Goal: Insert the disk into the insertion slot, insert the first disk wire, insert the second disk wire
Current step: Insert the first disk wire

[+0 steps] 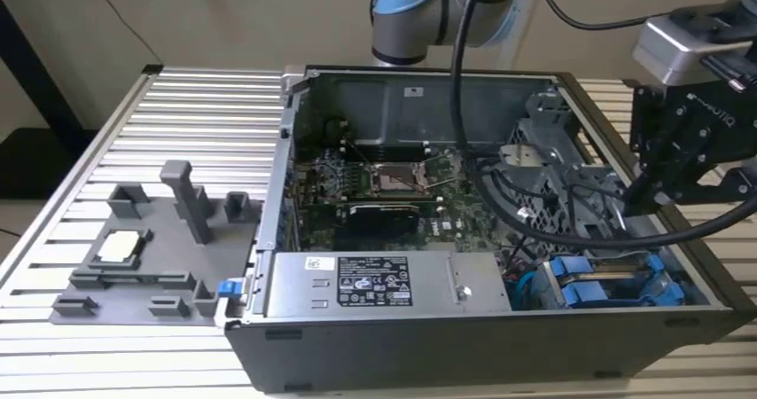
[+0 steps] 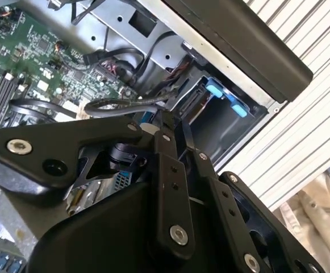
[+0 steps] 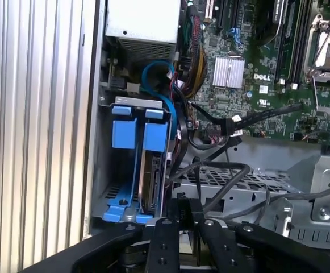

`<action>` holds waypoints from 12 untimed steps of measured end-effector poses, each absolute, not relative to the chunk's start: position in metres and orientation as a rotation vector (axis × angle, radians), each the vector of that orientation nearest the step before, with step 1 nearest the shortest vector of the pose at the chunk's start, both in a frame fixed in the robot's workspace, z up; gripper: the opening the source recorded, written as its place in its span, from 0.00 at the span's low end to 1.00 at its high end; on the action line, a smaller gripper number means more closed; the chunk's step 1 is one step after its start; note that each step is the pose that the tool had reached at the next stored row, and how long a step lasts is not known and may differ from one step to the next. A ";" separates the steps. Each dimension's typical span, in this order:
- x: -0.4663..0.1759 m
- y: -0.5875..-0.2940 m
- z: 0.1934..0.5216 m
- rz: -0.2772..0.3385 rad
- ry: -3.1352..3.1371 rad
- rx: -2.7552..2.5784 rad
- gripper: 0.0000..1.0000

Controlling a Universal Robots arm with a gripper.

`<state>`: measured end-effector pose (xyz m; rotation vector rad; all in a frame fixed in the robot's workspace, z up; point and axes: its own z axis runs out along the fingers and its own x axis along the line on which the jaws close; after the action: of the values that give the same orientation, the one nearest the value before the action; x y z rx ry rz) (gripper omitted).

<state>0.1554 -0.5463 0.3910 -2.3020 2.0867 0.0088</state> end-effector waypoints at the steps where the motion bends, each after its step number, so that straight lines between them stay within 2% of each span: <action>1: 0.157 -0.547 0.391 0.021 2.092 -2.307 0.19; 5: 0.161 -0.548 0.389 0.047 2.103 -2.317 0.19; 12: 0.162 -0.557 0.384 0.050 2.119 -2.304 0.19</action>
<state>0.1617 -0.5572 0.3840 -2.3045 2.1185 0.0499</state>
